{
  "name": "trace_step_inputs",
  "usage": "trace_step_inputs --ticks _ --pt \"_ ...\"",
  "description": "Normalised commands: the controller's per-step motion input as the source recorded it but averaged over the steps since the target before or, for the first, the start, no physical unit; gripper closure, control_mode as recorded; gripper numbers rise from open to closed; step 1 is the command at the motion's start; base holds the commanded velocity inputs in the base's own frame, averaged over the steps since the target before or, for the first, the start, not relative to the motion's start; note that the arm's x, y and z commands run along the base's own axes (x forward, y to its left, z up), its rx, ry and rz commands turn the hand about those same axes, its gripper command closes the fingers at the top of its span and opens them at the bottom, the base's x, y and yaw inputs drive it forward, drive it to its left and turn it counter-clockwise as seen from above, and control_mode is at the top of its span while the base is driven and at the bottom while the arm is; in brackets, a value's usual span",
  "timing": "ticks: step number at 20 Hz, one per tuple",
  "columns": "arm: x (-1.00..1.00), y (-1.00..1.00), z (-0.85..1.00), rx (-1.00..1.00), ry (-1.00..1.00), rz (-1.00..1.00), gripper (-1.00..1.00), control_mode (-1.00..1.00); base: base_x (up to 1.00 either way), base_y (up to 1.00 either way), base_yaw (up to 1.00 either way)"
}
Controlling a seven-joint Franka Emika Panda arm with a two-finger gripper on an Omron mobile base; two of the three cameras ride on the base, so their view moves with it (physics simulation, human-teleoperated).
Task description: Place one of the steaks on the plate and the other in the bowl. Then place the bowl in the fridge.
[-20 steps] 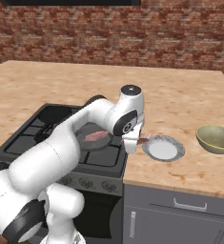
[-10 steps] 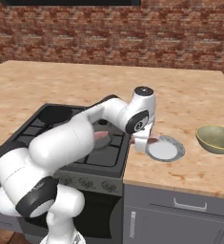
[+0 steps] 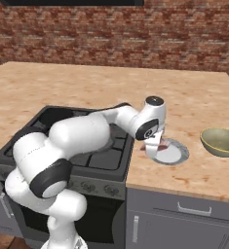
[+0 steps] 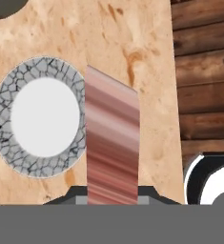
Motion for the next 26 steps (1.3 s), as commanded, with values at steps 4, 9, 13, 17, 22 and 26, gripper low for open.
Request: trace_step_inputs --ticks 4,9,13,17,22,26 --pt "0.35 -0.32 -0.25 0.02 0.05 0.0 1.0 -1.0 0.0 0.0 0.0" --pt "0.4 -0.31 -0.25 0.03 0.04 0.0 1.0 -1.0 0.0 0.0 0.0" --pt "0.49 -0.15 -0.21 0.02 0.05 0.0 1.0 -1.0 0.0 0.0 0.0" --pt "0.41 -0.1 -0.15 0.03 0.05 0.02 1.0 -1.0 0.0 0.0 0.0" --pt "0.32 -0.08 -0.21 0.03 0.05 0.02 1.0 -1.0 0.0 0.0 0.0" --pt "0.22 -0.01 -0.28 0.01 0.04 0.02 1.0 -1.0 0.0 0.0 0.0"
